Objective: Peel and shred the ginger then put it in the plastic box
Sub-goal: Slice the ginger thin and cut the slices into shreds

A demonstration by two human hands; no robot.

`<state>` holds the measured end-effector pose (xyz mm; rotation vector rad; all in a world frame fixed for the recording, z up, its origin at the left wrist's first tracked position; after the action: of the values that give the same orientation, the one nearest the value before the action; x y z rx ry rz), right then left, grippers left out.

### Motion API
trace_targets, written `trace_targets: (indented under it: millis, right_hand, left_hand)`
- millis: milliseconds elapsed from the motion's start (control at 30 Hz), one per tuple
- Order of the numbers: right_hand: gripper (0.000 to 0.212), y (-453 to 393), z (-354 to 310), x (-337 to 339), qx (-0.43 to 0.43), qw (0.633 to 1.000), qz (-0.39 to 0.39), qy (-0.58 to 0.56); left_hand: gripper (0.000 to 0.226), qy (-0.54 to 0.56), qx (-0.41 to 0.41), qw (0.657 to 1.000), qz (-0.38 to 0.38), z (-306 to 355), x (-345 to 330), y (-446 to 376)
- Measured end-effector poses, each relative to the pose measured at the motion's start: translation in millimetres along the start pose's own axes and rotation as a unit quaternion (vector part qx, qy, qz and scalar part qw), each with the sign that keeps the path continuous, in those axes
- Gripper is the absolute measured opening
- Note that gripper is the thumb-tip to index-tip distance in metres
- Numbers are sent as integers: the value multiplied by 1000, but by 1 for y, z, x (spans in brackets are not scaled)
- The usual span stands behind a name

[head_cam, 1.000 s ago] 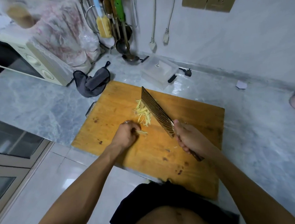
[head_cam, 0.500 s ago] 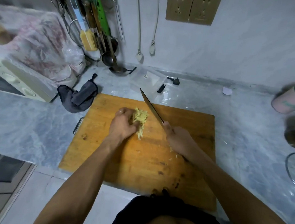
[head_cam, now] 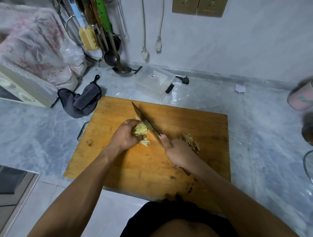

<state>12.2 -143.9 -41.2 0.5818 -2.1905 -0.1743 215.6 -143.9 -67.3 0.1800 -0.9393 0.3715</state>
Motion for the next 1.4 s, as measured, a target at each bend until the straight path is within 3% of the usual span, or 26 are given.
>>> trace_targets:
  millis: [200,534,634,734,901,1067,1167,1267,1401]
  right_hand:
    - [71,3,2,16,-1,999,52,7]
    - [76,23,5,-1,0,999,7,-37]
    - [84,25,12,7,-16,999,9,-31]
    - [76,21,15,14,-22,999,19,-29]
    - [78,17,13,17,-26,999,29,-32]
    - [79,19,5,18,6,999,27,-38]
    - [79,17,5,20,11,999,22,-46]
    - [78,17,5,21,14,998,14,-54]
    - [77,14,9,19,1,997,5,-73]
  left_hand:
    - [37,90,2,989,115,1,35,23]
    - [21,150,62,967,194,-4,44,83]
    - [23,113,60,975,180,-6,50,76]
    - [29,49,67,985,153,-8,49,43]
    - [29,-56,43,997,37,17,26,17]
    - [16,-183,-5,979,86,26,33,24]
    - [17,-248,-20,966,65,24,30,23]
    - [18,-230,-17,971,68,25,32,23]
    - [20,-119,42,987,96,17,38,25]
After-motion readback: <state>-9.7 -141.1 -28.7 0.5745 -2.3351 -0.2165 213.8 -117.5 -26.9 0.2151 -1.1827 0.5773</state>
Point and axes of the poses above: each hand's wrist, its own y-axis away from the middle knuckle, its own x-axis out of the back of the hand, z = x × y, the point moved 10 cm from there along -y, towards the middle knuckle, and after that the axes turned 15 degrees about z, right-handed, at the moved point
